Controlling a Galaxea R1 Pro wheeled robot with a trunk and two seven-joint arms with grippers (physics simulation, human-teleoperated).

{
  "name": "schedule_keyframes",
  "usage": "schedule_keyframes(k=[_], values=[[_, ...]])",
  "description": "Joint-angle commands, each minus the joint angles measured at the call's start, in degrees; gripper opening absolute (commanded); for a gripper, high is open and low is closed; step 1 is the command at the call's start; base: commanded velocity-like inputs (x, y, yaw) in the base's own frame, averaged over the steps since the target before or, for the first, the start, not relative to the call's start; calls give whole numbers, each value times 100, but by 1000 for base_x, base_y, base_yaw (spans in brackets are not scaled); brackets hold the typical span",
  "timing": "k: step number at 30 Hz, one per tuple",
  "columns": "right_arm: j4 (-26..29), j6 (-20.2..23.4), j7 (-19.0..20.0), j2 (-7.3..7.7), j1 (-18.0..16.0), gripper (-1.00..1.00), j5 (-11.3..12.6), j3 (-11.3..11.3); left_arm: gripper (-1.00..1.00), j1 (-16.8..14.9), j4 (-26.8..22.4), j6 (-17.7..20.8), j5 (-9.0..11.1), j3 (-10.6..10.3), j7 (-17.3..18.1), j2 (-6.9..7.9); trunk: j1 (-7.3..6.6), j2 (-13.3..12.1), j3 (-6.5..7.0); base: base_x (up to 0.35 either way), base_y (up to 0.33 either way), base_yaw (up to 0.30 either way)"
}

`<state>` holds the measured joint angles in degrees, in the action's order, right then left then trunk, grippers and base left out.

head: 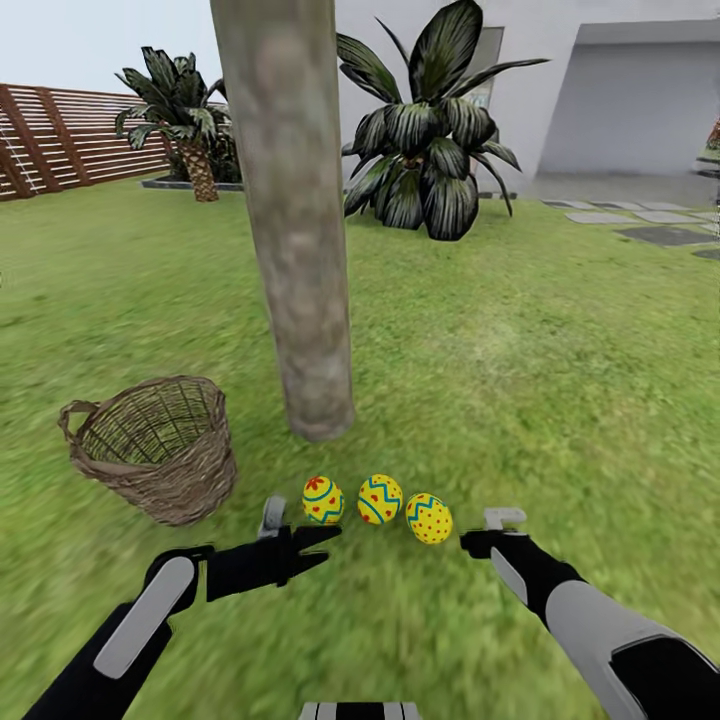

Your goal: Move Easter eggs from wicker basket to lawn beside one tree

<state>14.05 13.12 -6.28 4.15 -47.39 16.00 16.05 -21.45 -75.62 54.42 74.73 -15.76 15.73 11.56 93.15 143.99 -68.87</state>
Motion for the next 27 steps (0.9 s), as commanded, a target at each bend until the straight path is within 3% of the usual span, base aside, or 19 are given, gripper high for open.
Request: schedule_keyframes(k=[1,9,13,16,20,27], values=[[-35,24,-36,0,20,100,51,48,100,43,18,-5,-37,-5,36,41,-3,0,19,0,0,0],[-128,-23,-33,-26,251,100,37,50,100,248,437,-68,-62,15,10,426,-24,-11,196,0,0,0],[-130,-28,-34,-35,271,100,36,51,100,262,755,-268,-202,28,35,730,-34,-16,284,0,0,0],[-131,-29,-34,-36,274,100,38,48,100,264,834,-372,-232,25,39,871,-42,-20,351,0,0,0],[-141,-11,-50,-32,273,100,62,42,100,264,1154,-488,-242,27,44,902,-52,-25,440,0,0,0],[-353,-9,-68,-34,281,100,39,51,100,264,1266,-545,-248,25,45,911,-70,-35,595,0,0,0]])
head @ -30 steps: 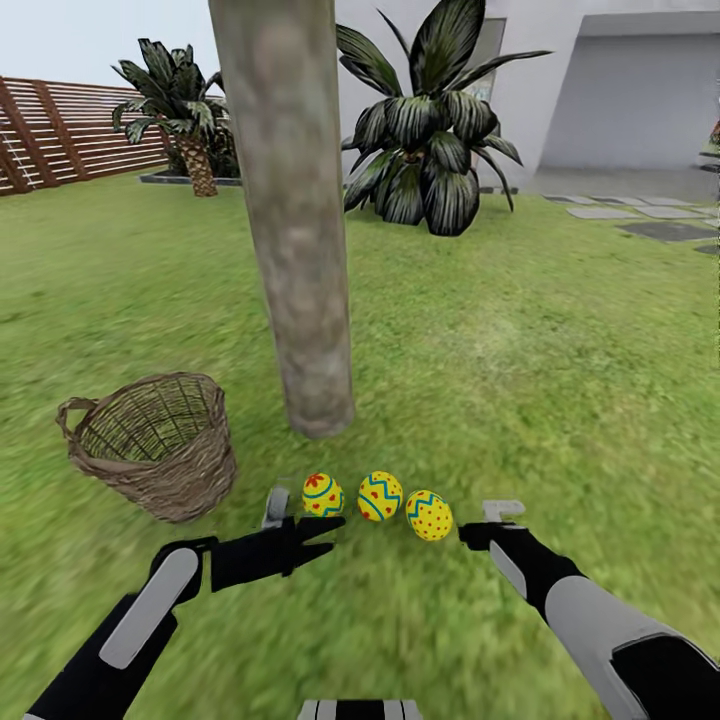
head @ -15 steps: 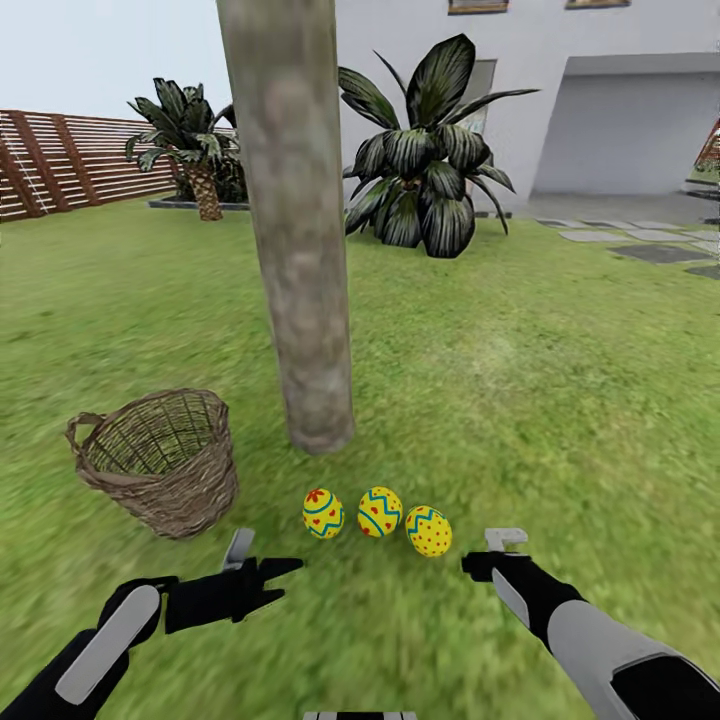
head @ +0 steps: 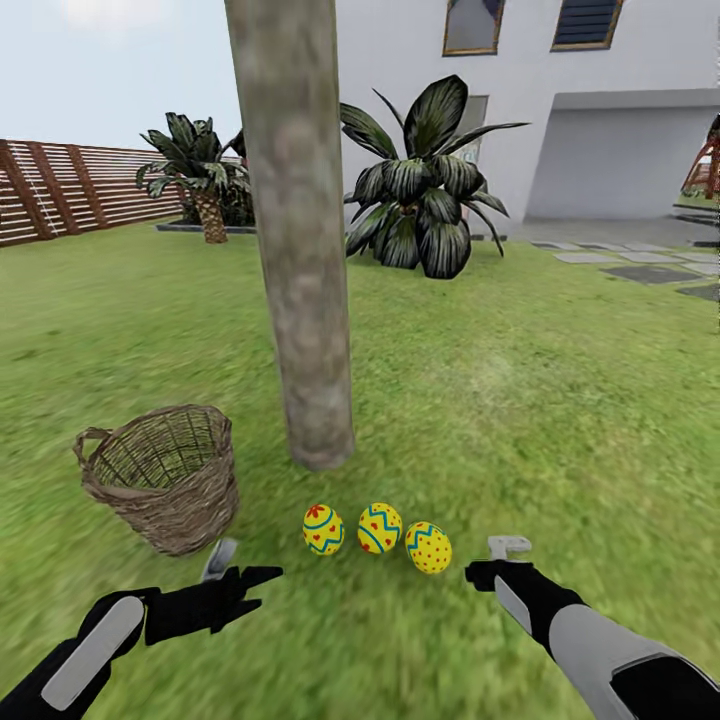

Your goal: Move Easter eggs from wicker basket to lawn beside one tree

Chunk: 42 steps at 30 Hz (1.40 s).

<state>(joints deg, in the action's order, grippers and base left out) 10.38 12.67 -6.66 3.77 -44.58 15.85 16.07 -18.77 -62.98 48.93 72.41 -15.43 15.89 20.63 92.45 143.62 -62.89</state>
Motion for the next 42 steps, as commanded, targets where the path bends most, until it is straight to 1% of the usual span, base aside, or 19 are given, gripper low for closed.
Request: schedule_keyframes(k=[1,3,5,7,13,15,16,18,22,25,27,28,31,32,36,38,40,41,42], values=[[-3,44,-28,3,3,100,52,51,100,-4,8,4,-18,-10,28,7,-3,0,18,0,0,0],[-59,53,-23,1,4,100,51,50,100,-4,23,4,-40,-12,28,10,-9,-2,62,0,0,0],[-102,57,-16,1,8,100,50,52,100,-4,45,3,-126,-18,28,9,-14,-5,107,0,0,0],[-122,48,-13,6,10,100,50,49,100,-4,217,3,-278,-19,28,-5,-19,-8,151,0,0,0],[-121,35,-4,9,11,100,42,52,100,-4,763,-6,-430,-13,28,-4,-34,-16,284,0,0,0],[-115,31,7,4,11,100,42,53,100,-4,866,-72,-562,-18,28,-20,-40,-19,328,0,0,0],[-111,24,13,3,11,100,41,54,100,-4,970,-211,-722,-23,28,-33,-42,-20,350,0,0,0],[-108,21,19,1,10,100,41,54,100,-4,1120,-398,-902,-27,33,-43,-47,-23,395,0,0,0],[-108,31,41,14,7,100,28,54,100,-4,1334,-519,-1018,-30,41,-48,-58,-28,483,0,0,0],[-262,2,145,20,222,100,-9,60,100,-4,1588,-554,-1046,-30,44,-50,-65,-32,550,0,0,0],[-347,-259,211,4,371,100,-13,56,100,-5,1661,-565,-1045,-34,45,-52,-70,-35,594,0,0,0],[-401,-572,227,-4,421,100,6,57,100,-4,1682,-567,-1048,-37,46,-61,-73,-36,616,0,0,0],[-476,-750,233,-4,505,100,21,55,100,-4,1711,-568,-1059,-39,46,-66,-103,-83,678,0,0,0],[-672,-834,235,0,683,100,20,54,100,-4,1934,-596,-1069,-39,38,-62,-125,-124,696,0,0,0],[-784,-1143,235,4,1025,100,24,54,100,-4,2221,-941,-1074,-44,15,-62,-212,-284,768,0,0,0],[-813,-1284,235,2,1192,100,21,54,100,-4,2377,-1021,-1089,-47,11,-81,-256,-364,804,0,0,0],[-822,-1393,232,1,1319,100,25,54,100,-4,2446,-1052,-1199,-48,6,-111,-300,-444,839,0,0,0],[-827,-1433,216,1,1372,100,44,54,100,-4,2484,-1062,-1354,-48,4,-161,-322,-485,857,0,0,0],[-835,-1441,207,1,1385,100,49,54,100,-4,2519,-1066,-1433,-48,3,-184,-344,-525,875,0,0,0]])
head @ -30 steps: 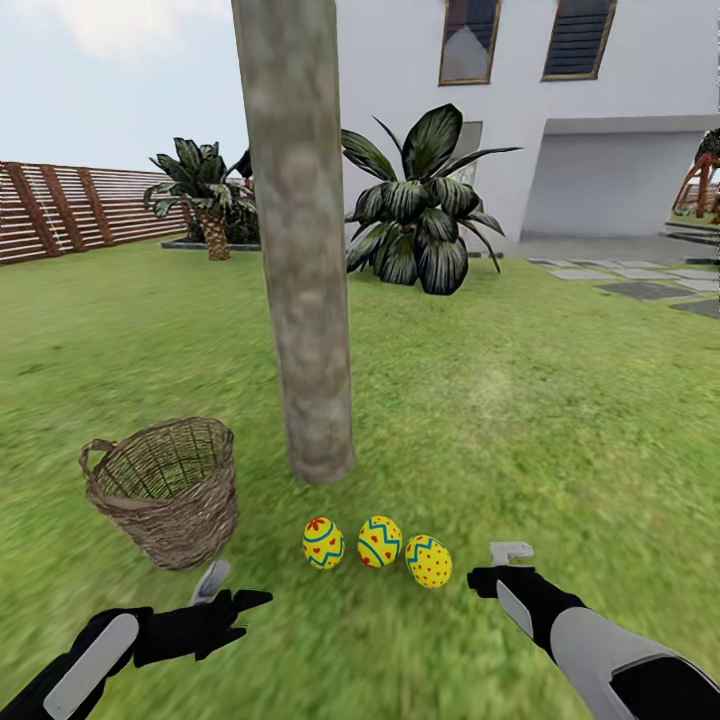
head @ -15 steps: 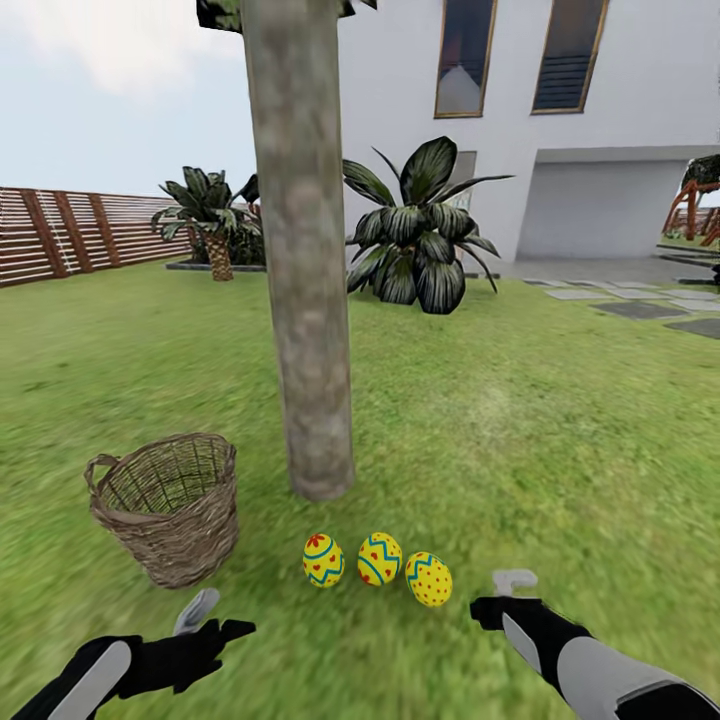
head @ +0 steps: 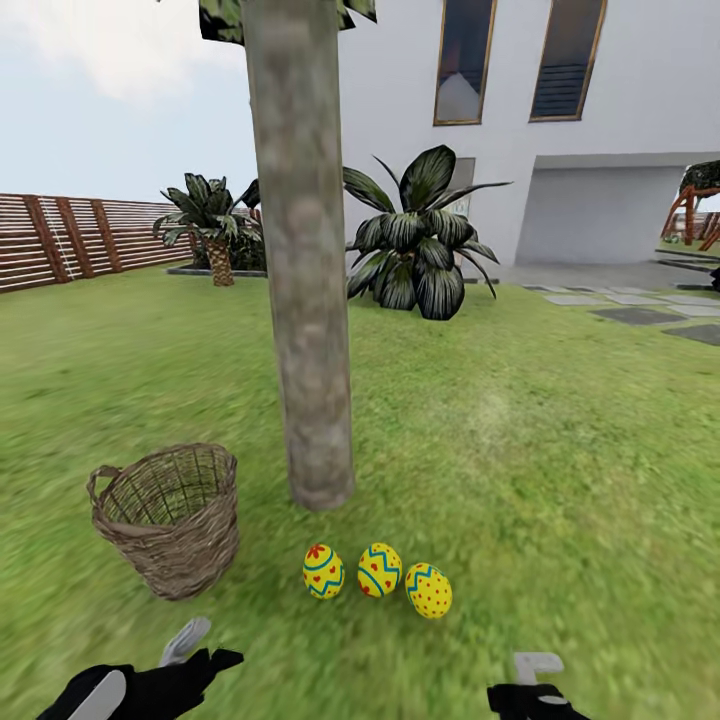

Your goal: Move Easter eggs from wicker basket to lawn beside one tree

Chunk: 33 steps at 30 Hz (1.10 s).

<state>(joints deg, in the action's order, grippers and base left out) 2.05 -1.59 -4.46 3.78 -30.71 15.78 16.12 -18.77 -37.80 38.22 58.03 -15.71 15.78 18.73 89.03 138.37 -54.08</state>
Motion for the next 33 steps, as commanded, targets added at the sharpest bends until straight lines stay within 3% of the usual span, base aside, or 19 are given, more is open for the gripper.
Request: schedule_keyframes(k=[1,7,12,23,28,33], values=[[-22,-13,-20,3,10,100,62,49,100,-4,52,-13,-64,-20,13,-13,-24,-39,13,0,0,0],[-307,-31,-27,13,128,100,74,47,100,-4,412,-468,-182,-75,22,-46,-156,-280,81,0,0,0],[-326,-39,-21,5,200,100,67,43,100,-4,689,-626,-190,-129,21,-180,-265,-480,126,0,0,0],[-329,-95,-20,3,275,100,55,49,100,-4,1039,-782,-195,-331,1,-245,-507,-922,222,0,0,0],[-299,-156,4,18,285,100,-14,56,100,-4,1444,-1448,-190,-352,-5,-311,-617,-1122,266,0,0,75],[-304,-137,-9,30,285,100,27,55,100,-4,1627,-1598,-185,-622,-5,-342,-727,-1323,310,0,0,126]])
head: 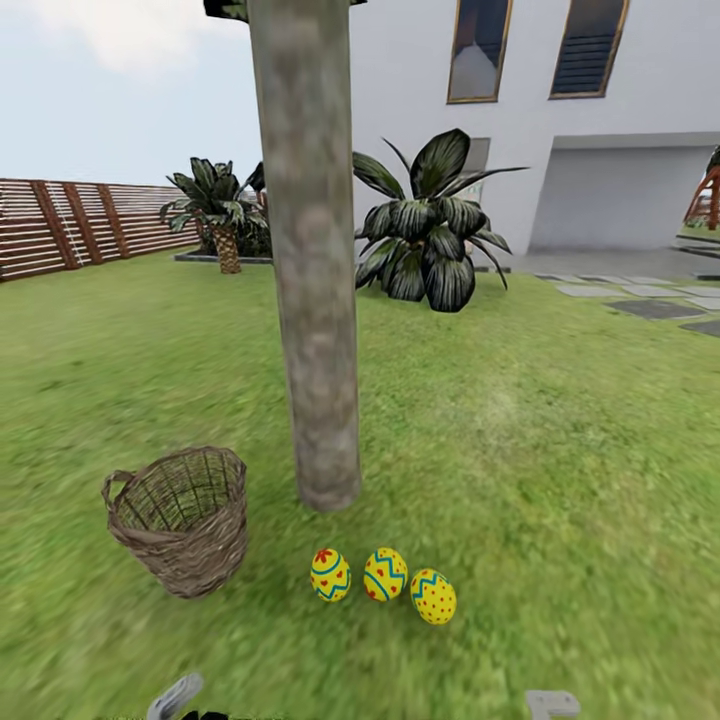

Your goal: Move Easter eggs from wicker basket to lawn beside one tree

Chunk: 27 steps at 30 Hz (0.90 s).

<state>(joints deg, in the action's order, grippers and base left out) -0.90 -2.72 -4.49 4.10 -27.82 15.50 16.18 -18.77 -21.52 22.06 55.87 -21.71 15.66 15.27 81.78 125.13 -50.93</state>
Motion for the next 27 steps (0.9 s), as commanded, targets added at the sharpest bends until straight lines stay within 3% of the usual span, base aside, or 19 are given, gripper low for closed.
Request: schedule_keyframes(k=[1,20,27], values=[[-15,-3,-13,4,-4,100,68,47,100,-4,8,14,33,-49,7,3,-24,-39,4,0,0,130],[-48,-17,-24,-13,174,100,85,45,100,-4,515,-589,29,-124,13,-199,-441,-801,170,0,0,91],[-42,-52,8,-14,288,100,80,35,100,-4,517,-655,37,-561,7,-216,-595,-1082,231,0,0,-53]])
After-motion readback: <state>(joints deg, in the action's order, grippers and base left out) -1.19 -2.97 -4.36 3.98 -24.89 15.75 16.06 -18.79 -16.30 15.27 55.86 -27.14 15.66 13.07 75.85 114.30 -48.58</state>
